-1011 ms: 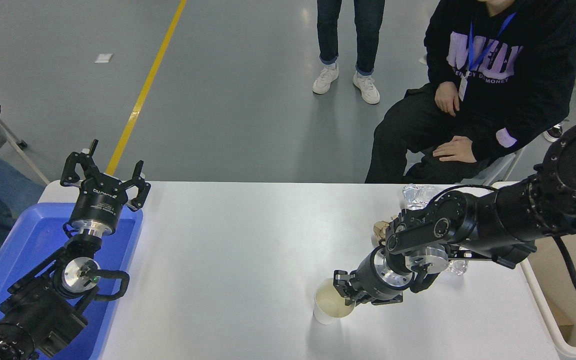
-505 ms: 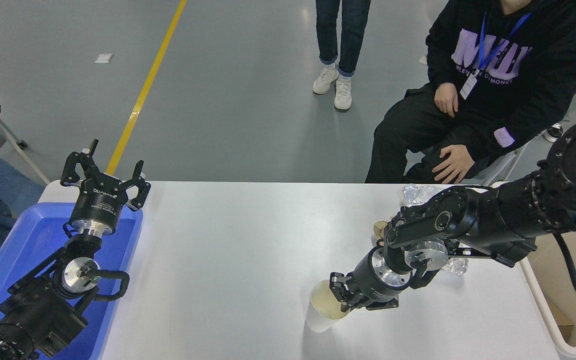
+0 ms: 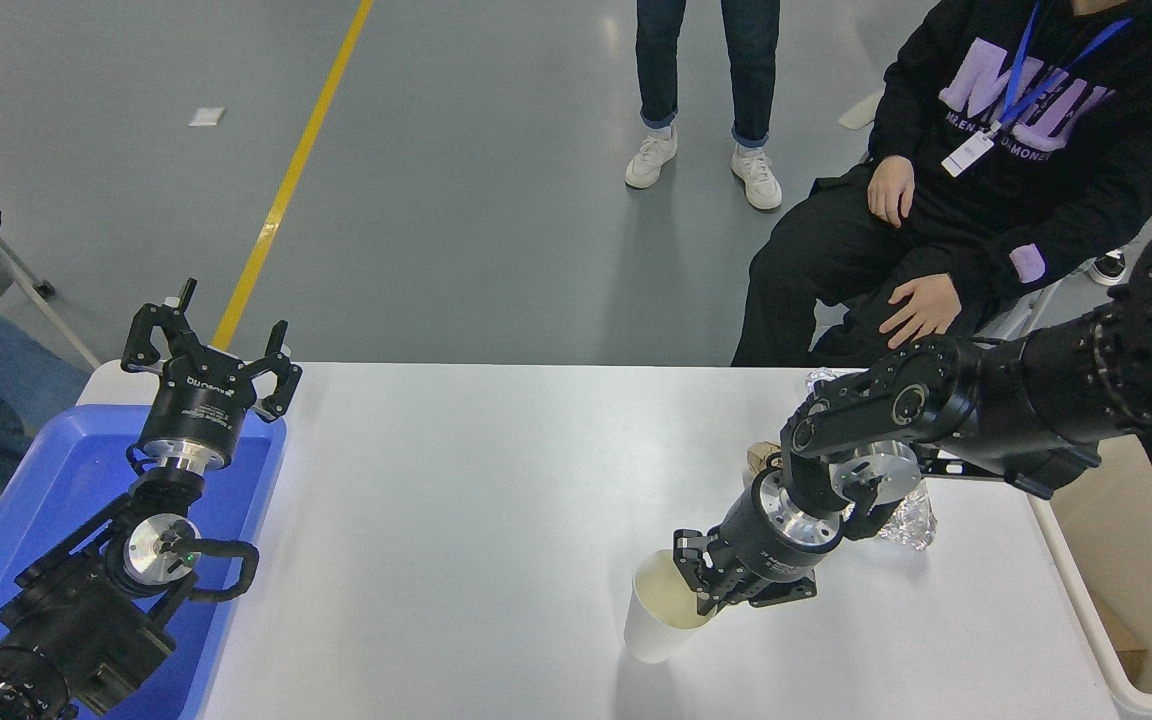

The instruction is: Pick up paper cup place in dustbin

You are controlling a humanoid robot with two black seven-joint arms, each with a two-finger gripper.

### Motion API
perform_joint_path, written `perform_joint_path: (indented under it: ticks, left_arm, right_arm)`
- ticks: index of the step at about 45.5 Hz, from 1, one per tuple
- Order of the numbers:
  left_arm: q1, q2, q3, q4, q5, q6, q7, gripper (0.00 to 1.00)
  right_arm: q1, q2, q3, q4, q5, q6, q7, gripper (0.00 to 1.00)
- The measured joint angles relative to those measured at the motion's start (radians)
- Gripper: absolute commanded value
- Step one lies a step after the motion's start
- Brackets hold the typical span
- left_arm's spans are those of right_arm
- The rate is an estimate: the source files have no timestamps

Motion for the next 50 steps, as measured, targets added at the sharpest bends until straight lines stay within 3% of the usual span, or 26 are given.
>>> perform_joint_path:
  ticks: [23,50]
  left_arm:
    - [0.0,0.0,0.0,0.0,0.0,0.0,0.0,0.98]
    - [0.0,0.0,0.0,0.0,0.0,0.0,0.0,0.98]
  right_arm:
    - [0.376,-0.092,-0.137,0.105,0.042,0.244,0.003,0.0]
    - [0.758,-0.103,-0.267,0.146,0.051,0.304,0.004,0.0]
